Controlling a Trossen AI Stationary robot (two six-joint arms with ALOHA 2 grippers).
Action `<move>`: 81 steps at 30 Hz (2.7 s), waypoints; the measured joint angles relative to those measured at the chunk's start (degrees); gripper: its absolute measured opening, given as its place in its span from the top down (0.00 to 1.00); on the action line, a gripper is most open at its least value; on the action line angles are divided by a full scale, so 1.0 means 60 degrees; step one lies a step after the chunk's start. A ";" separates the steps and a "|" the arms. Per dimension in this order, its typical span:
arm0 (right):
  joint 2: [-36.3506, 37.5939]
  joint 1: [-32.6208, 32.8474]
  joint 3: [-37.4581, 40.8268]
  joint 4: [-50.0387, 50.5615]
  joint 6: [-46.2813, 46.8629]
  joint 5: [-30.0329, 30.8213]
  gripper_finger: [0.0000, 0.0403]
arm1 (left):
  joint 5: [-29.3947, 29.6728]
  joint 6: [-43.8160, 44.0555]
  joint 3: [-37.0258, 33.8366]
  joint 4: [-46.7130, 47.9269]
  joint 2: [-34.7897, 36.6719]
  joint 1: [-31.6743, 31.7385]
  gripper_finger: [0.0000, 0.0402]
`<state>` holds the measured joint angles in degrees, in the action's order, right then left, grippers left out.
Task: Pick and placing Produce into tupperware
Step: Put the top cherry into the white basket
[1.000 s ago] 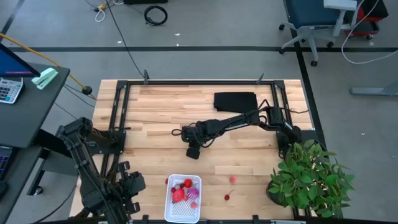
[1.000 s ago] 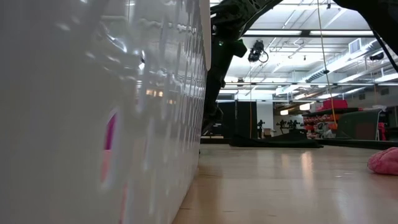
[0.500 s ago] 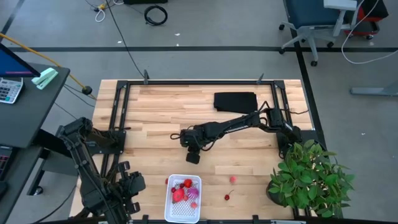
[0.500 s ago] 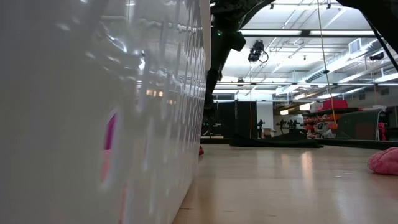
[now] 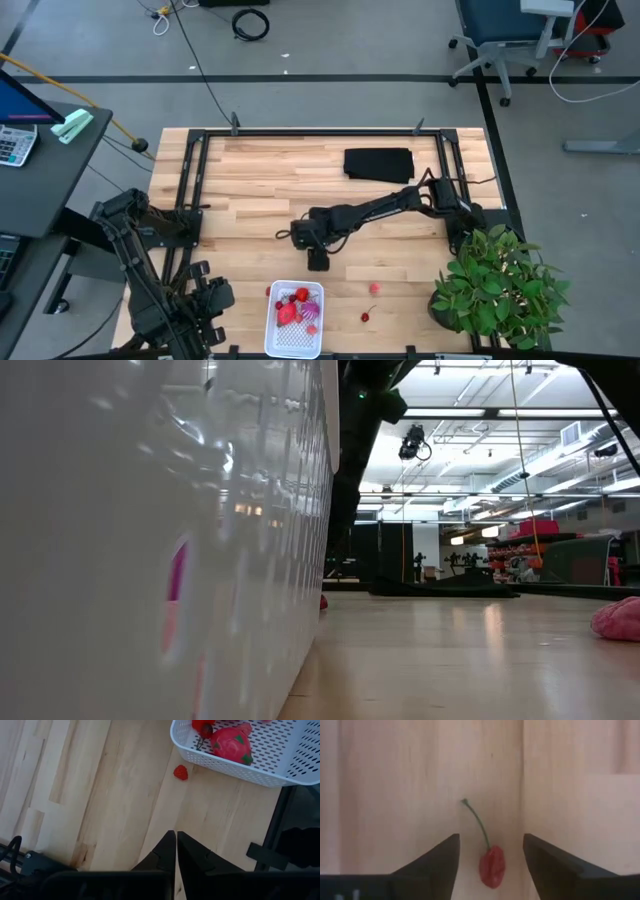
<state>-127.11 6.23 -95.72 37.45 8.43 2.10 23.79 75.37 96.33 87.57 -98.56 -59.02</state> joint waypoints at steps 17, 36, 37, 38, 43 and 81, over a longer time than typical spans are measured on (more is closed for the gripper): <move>0.0004 0.0063 0.0542 -0.1060 0.0025 -0.0301 0.40 | 0.0000 0.0084 0.0000 -0.0204 0.0000 0.0000 0.94; 0.0040 -0.0148 0.0841 -0.1550 0.0588 -0.0630 0.86 | 0.0000 0.0084 0.0000 -0.0233 0.0000 0.0000 0.94; 0.0036 -0.0172 0.0841 -0.1564 0.0770 -0.0765 0.91 | -0.0001 0.0084 0.0000 -0.0237 0.0000 0.0000 0.94; 0.0033 -0.0182 0.0841 -0.1575 0.0909 -0.0932 0.95 | -0.0001 0.0084 0.0000 -0.0236 0.0000 0.0000 0.94; 0.0022 -0.0223 0.0755 -0.1494 0.0988 -0.1049 0.98 | -0.0002 0.0084 0.0000 -0.0235 0.0000 0.0000 0.97; 0.0984 0.3684 0.0546 -0.4211 0.1533 -0.1184 0.99 | 0.0714 -0.1683 0.0000 -0.0686 0.0000 -0.0006 0.95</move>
<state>-121.21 28.34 -92.44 12.18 17.63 -5.00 28.08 65.28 96.33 83.45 -98.56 -59.06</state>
